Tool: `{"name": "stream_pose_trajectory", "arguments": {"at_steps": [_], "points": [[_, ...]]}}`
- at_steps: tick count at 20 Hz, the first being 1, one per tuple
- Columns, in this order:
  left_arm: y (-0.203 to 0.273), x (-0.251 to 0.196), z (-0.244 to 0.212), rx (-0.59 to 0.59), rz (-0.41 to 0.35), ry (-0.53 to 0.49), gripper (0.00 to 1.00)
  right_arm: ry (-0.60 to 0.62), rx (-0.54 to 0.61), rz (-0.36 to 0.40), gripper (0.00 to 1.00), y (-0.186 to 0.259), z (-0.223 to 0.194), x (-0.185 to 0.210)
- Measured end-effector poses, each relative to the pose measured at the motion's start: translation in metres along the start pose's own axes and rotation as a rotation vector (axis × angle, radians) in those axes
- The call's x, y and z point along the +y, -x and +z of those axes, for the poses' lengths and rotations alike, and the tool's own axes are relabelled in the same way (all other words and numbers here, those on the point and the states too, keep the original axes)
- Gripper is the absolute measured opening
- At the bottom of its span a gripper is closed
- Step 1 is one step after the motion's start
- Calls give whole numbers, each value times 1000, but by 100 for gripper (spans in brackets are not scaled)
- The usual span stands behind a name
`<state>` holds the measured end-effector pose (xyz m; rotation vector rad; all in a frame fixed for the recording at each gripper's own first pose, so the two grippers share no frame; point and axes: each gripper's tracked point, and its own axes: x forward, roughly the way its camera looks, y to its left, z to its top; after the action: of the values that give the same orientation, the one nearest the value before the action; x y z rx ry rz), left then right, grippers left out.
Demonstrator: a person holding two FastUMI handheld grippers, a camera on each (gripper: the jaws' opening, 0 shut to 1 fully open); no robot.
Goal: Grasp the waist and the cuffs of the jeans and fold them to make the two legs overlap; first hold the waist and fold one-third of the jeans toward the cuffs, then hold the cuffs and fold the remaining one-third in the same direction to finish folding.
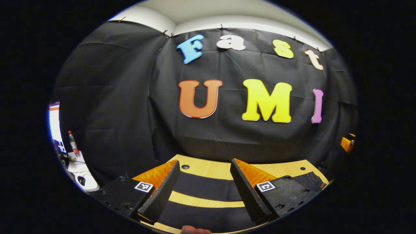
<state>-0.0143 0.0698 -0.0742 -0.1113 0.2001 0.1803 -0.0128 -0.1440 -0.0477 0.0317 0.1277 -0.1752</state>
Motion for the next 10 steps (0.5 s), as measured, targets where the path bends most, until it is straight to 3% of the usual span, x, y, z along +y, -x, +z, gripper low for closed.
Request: {"name": "stream_pose_trajectory", "arguments": {"at_steps": [4, 7, 10], "points": [[9, 77, -86, 232, 149, 214, 99, -143, 196, -115, 95, 3, -61, -87], [33, 111, -159, 424, 232, 421, 99, -295, 385, -158, 98, 16, -124, -134], [54, 116, -205, 534, 280, 757, 99, -529, 570, -191, 93, 28, -197, -150]]}}
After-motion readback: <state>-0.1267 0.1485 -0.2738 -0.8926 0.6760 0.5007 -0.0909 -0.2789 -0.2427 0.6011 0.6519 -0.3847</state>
